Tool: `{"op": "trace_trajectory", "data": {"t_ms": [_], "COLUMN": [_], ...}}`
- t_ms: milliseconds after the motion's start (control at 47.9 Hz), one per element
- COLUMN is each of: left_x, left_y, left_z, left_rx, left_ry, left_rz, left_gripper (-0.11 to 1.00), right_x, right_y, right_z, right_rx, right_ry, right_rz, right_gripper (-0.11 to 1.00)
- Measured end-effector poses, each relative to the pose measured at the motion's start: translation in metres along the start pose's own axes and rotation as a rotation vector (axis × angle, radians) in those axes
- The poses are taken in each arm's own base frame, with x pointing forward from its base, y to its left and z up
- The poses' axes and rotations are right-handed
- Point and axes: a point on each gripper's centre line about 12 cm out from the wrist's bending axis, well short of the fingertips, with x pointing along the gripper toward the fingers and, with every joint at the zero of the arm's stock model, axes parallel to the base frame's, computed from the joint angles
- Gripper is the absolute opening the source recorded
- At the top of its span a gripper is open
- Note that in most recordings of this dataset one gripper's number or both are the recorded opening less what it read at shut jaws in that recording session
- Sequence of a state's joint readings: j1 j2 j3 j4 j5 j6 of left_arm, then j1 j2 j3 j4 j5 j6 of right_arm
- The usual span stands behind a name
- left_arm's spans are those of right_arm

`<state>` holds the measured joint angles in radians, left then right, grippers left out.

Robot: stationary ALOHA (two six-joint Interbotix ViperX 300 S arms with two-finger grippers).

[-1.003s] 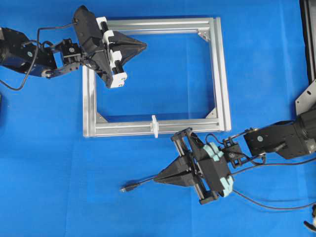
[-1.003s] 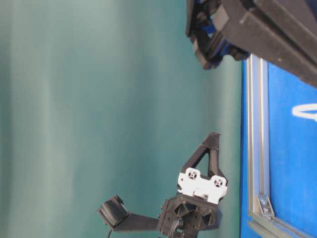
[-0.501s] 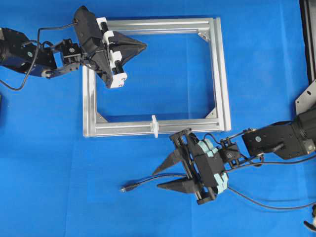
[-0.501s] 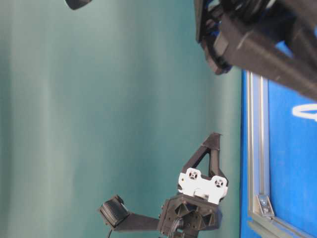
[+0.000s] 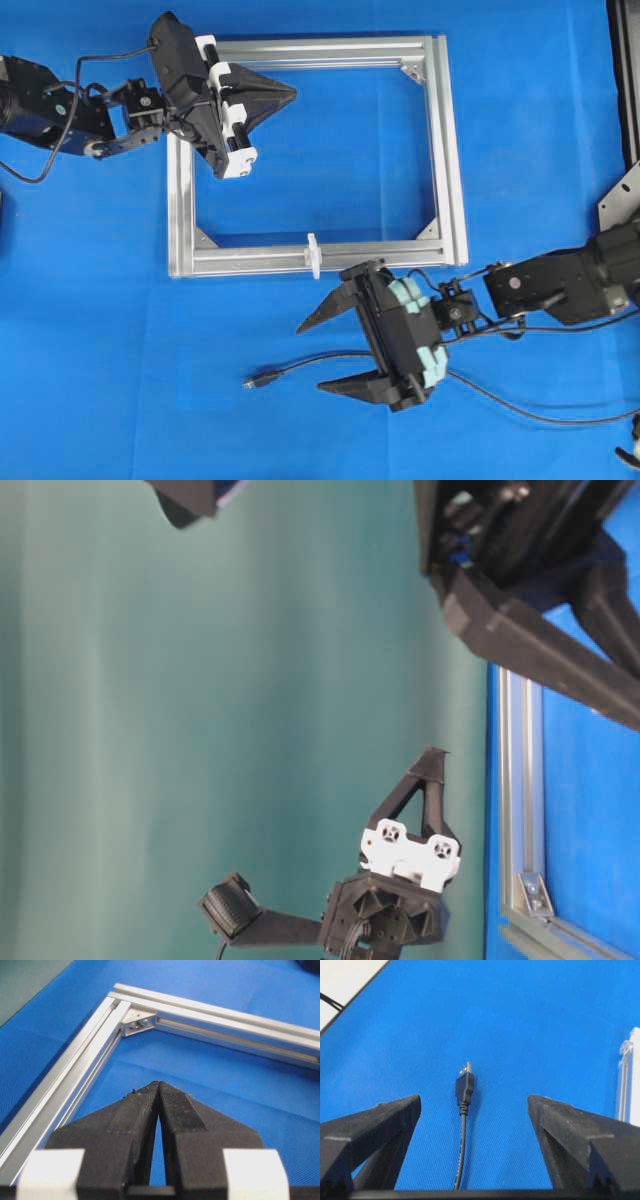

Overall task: Insert the wire through the string loop located in the center.
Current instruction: 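Lower the open right gripper over the black USB cable near its plug, then close the right gripper on the cable just behind the USB plug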

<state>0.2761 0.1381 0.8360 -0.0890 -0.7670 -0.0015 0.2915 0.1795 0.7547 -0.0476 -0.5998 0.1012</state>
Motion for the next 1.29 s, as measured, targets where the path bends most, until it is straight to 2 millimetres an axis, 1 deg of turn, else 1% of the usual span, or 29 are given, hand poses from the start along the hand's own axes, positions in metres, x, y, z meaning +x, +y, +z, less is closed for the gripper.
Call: {"op": "trace_trajectory", "data": {"t_ms": [251, 376, 439, 564, 668, 815, 898, 961, 1003, 1170, 1232, 1295], "left_x": [0.000, 0.000, 0.000, 0.000, 0.000, 0.000, 0.000, 0.000, 0.000, 0.000, 0.000, 0.000], "left_y": [0.000, 0.000, 0.000, 0.000, 0.000, 0.000, 0.000, 0.000, 0.000, 0.000, 0.000, 0.000], "left_z": [0.000, 0.000, 0.000, -0.001, -0.001, -0.001, -0.001, -0.001, -0.001, -0.001, -0.001, -0.001], "left_rx": [0.000, 0.000, 0.000, -0.002, 0.000, 0.000, 0.000, 0.000, 0.000, 0.000, 0.000, -0.001], "left_ry": [0.000, 0.000, 0.002, 0.005, 0.005, 0.006, 0.006, 0.006, 0.006, 0.008, 0.008, 0.008], "left_rz": [0.000, 0.000, 0.000, 0.000, 0.000, 0.000, 0.000, 0.000, 0.000, 0.000, 0.000, 0.001], "left_gripper": [0.00, 0.00, 0.00, 0.00, 0.00, 0.00, 0.00, 0.00, 0.00, 0.00, 0.00, 0.00], "right_x": [0.021, 0.029, 0.033, 0.038, 0.041, 0.042, 0.042, 0.042, 0.042, 0.042, 0.042, 0.042], "right_y": [-0.002, -0.005, -0.006, -0.008, -0.009, -0.009, -0.009, -0.009, -0.010, -0.010, -0.010, -0.010], "right_z": [-0.016, -0.027, -0.037, -0.046, -0.049, -0.048, -0.049, -0.048, -0.049, -0.049, -0.049, -0.049], "right_rx": [0.011, 0.027, 0.036, 0.051, 0.057, 0.061, 0.064, 0.068, 0.069, 0.073, 0.075, 0.074], "right_ry": [0.050, 0.081, 0.103, 0.125, 0.129, 0.126, 0.127, 0.125, 0.127, 0.128, 0.128, 0.128], "right_rz": [-0.011, -0.024, -0.032, -0.044, -0.049, -0.052, -0.055, -0.057, -0.058, -0.061, -0.061, -0.062], "right_gripper": [0.89, 0.89, 0.89, 0.89, 0.87, 0.85, 0.81, 0.73, 0.64, 0.17, 0.05, -0.02]}}
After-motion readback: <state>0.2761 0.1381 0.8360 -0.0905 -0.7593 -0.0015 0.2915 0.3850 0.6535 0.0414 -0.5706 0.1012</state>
